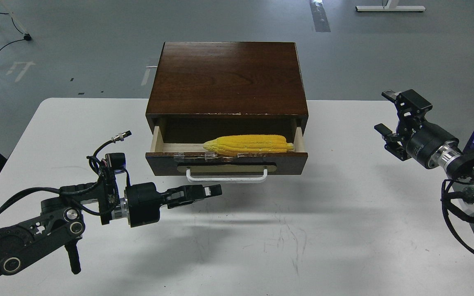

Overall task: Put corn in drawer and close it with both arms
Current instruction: 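Bring the left gripper low in front of the drawer's white handle, then push the drawer front with the left gripper toward the chest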

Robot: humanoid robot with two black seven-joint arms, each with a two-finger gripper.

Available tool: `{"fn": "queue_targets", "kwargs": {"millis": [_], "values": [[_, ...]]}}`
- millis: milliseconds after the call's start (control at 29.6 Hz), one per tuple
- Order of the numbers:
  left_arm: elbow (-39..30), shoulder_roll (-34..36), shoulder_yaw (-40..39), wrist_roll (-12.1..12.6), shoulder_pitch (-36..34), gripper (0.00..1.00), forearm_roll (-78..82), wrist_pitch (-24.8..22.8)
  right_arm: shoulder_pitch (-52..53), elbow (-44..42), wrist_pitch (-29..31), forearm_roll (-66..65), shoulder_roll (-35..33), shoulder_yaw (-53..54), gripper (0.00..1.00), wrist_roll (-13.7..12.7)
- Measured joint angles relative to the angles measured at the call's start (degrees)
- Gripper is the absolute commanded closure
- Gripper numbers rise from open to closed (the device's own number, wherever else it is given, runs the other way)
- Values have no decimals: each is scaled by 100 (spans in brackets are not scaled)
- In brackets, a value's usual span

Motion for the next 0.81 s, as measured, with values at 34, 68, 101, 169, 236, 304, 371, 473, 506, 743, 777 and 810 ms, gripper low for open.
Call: {"fn": "queue_targets", "kwargs": {"millis": [34,68,101,169,236,304,371,473,506,743,777,810], "values": [[0,0,0,0,-4,100,0,0,-3,0,1,0,0,0,0,0],[1,0,0,0,-11,100,-1,0,-5,0,1,0,0,0,0,0],[2,0,0,0,-17,100,-5,0,-10,0,1,0,4,-1,0,0],[2,-8,0,0,-23,100,-8,-2,-14,1,1,-4,9,-3,0,0],[5,-15,-1,0,-29,100,-8,-5,-15,6,1,-6,15,-3,0,0],[27,-18,-7,0,-42,100,-8,-8,-15,8,2,-7,18,-2,0,0],[74,-25,-7,-3,-55,100,-9,-10,-16,8,2,-7,18,1,0,0],[123,-27,-7,-7,-63,100,-44,-11,-27,9,2,-7,18,2,0,0],[133,-27,-9,-7,-68,100,-71,-12,-37,10,2,-7,19,2,0,0],[180,-39,-38,1,-164,100,-147,-13,-107,18,1,-7,25,1,0,0],[199,-49,-38,1,-179,100,-149,-13,-109,21,2,-7,26,0,0,0],[225,-66,-38,1,-200,100,-152,-13,-111,22,1,-7,27,-1,0,0]]}}
